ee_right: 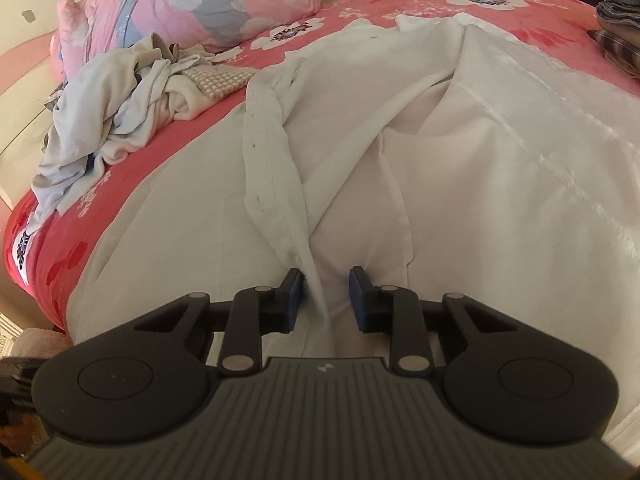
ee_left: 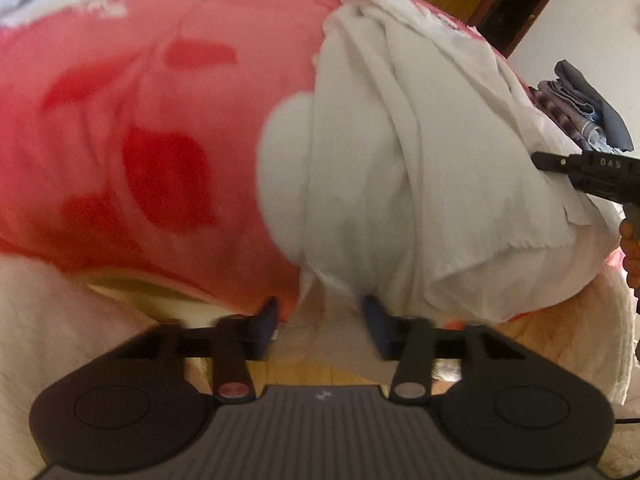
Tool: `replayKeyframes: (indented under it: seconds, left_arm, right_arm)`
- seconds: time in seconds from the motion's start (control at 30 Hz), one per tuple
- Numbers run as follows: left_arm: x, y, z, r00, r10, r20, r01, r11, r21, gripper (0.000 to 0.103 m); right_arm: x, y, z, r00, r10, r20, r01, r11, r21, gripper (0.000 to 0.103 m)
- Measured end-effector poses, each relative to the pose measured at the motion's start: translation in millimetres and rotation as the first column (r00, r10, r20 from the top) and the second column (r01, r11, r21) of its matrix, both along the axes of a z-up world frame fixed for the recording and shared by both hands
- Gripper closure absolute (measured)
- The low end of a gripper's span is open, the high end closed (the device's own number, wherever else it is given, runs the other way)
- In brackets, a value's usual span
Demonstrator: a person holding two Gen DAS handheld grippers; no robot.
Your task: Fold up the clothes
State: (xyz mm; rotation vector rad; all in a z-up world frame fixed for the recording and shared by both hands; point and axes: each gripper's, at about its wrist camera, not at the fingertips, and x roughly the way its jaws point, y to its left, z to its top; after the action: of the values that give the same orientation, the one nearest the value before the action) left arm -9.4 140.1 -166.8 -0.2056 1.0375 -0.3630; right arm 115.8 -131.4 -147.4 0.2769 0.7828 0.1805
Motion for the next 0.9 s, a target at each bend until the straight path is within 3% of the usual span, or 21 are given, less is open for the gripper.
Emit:
replayKeyframes:
  seconds: [0.03, 0.07, 0.2, 0.3, 0.4, 0.5, 0.57, 0.67, 0.73, 0.8, 0.9]
  left_arm:
    - [-3.3, 2.9, 2.6, 1.0, 0.011, 0.004, -0.011, 1.0, -0.014, 0.098]
    - [-6.6, 6.1, 5.4, 1.0, 0.022, 0.008, -0.022, 0.999, -0.028, 0.1]
    - [-17.3, 49.5, 41.1, 0.989, 0.145, 0.04, -0.133, 0.967, -0.218, 0.101]
    - [-16.6, 98.9, 80.8, 0.955, 0.276, 0.108, -0.233, 0.925, -0.3, 0.101]
    - [-1.1, 146.1, 121.5, 0.888, 0.403, 0.222, -0.333, 0.896, -0.295, 0.101]
    - [20.7, 186.3, 157.4, 0.798, 0.5, 0.335, -0.428, 0.863, -0.269, 0.101]
    - [37.2, 208.0, 180.4, 0.738, 0.545, 0.398, -0.479, 0.838, -0.261, 0.101]
    - [63.8, 221.3, 200.7, 0.66, 0.572, 0.487, -0.564, 0.806, -0.181, 0.101]
    - [85.7, 219.1, 192.9, 0.666, 0.533, 0.522, -0.589, 0.805, -0.07, 0.098]
    - [97.1, 214.4, 174.9, 0.687, 0.514, 0.514, -0.622, 0.781, 0.05, 0.079]
    - [101.8, 197.3, 153.5, 0.728, 0.487, 0.483, -0.599, 0.795, 0.1, 0.059]
  right_arm:
    - [1.0, 1.5, 0.3, 1.0, -0.001, -0.001, 0.001, 1.0, -0.001, 0.079]
    - [2.0, 2.9, 0.7, 1.0, -0.003, -0.001, 0.003, 1.0, -0.002, 0.079]
    - [2.3, 1.6, 0.7, 1.0, -0.007, -0.004, 0.007, 1.0, 0.005, 0.079]
    - [2.0, 0.9, 0.1, 1.0, -0.008, -0.001, 0.008, 1.0, 0.005, 0.079]
    - [1.4, 1.5, -0.3, 1.0, -0.01, 0.001, 0.01, 1.0, 0.003, 0.079]
    - [1.4, 0.9, -0.4, 1.0, -0.012, 0.0, 0.012, 1.0, 0.004, 0.079]
    - [1.7, 0.5, -0.2, 1.0, -0.015, -0.003, 0.015, 1.0, 0.006, 0.079]
    - [2.7, 1.0, 0.5, 1.0, -0.022, -0.007, 0.022, 1.0, 0.004, 0.079]
    - [3.0, 1.4, 0.5, 1.0, -0.027, -0.008, 0.027, 1.0, 0.002, 0.079]
    - [2.4, 1.8, 0.3, 0.999, -0.032, -0.005, 0.032, 0.999, -0.001, 0.079]
    - [1.2, 2.7, 0.2, 1.0, -0.03, 0.002, 0.03, 1.0, -0.009, 0.078]
